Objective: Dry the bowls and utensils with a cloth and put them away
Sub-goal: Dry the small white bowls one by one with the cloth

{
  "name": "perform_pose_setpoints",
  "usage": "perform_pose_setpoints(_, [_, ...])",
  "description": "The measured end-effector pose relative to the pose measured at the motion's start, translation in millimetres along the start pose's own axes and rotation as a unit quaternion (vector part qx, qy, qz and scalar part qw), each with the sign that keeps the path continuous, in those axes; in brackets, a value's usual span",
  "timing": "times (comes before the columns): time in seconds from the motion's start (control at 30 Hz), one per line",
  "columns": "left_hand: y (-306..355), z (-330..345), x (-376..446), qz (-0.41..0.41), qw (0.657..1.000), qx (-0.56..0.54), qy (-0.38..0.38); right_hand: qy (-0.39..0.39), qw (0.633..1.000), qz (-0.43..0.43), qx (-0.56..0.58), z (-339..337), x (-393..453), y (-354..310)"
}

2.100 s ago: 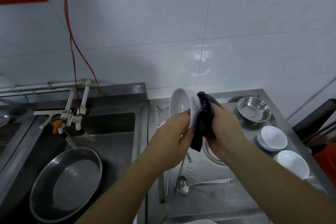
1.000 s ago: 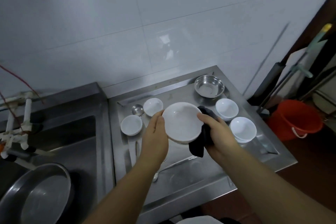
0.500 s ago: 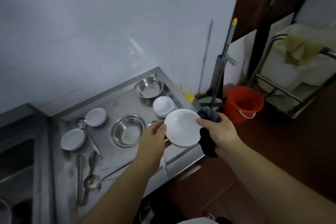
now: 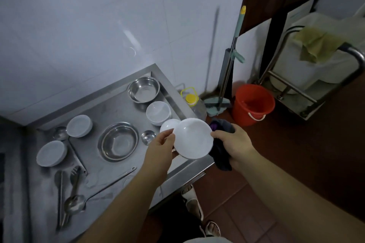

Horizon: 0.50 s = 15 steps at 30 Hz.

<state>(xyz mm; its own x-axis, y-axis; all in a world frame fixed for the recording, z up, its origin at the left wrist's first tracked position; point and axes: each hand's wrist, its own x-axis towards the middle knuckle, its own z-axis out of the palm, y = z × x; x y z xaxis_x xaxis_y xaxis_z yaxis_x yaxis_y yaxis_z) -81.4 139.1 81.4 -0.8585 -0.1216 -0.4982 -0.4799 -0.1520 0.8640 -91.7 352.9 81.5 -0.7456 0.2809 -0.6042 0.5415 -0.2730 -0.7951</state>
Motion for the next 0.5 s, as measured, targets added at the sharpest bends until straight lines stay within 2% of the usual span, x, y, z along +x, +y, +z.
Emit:
perform_pose_setpoints(0.13, [5.3, -9.8, 46.2, -0.022, 0.999, -0.025, 0.030, 0.017, 0.997, -0.028, -0.063, 34.5, 42.3, -8.1])
perform_pose_setpoints(0.3, [15.9, -29.8, 101.1, -0.052, 0.996, -0.047, 0.046, 0.028, 0.978, -0.064, -0.196, 84.1, 90.6, -14.8])
perform_pose_setpoints(0.5, [26.8, -58.1, 157.2, -0.093, 0.992, -0.062, 0.054, 0.027, 0.967, -0.061, -0.247, 140.7, 135.0, -11.7])
